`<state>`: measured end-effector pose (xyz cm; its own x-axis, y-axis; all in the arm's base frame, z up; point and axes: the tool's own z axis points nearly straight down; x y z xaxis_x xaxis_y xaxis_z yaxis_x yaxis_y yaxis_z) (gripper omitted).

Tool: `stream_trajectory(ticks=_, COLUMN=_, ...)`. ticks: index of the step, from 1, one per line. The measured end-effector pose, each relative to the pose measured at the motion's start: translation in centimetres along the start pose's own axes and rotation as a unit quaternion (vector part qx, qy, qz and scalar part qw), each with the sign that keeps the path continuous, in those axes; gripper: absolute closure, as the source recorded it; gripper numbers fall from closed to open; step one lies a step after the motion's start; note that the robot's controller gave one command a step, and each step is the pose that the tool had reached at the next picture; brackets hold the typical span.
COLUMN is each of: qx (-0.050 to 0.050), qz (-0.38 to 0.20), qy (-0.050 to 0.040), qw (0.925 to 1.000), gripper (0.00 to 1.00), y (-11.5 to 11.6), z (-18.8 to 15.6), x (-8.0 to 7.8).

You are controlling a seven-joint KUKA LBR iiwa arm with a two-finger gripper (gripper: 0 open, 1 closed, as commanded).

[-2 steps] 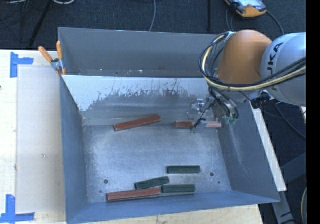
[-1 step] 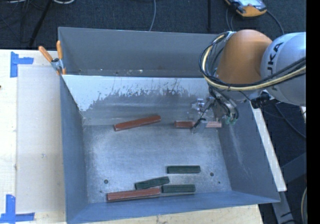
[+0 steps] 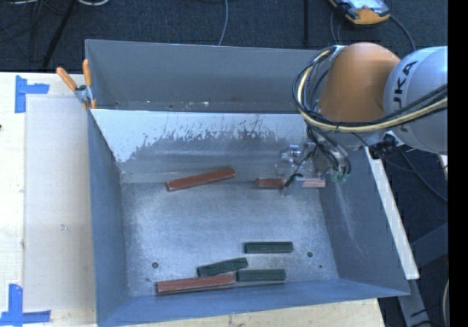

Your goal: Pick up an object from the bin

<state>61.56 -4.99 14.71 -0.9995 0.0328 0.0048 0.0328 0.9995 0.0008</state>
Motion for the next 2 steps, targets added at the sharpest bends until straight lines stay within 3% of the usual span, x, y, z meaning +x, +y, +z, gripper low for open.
stream_trajectory(ticks=1, qx=0.000, qz=-0.008, qy=-0.0072, qw=0.9999, gripper=1.00, y=1.1, z=-1.4, x=0.8)
stream_trajectory(ticks=2, qx=0.000, qz=0.029, qy=-0.0030, qw=0.9996, gripper=1.00, y=-3.4, z=-7.9, x=3.8)
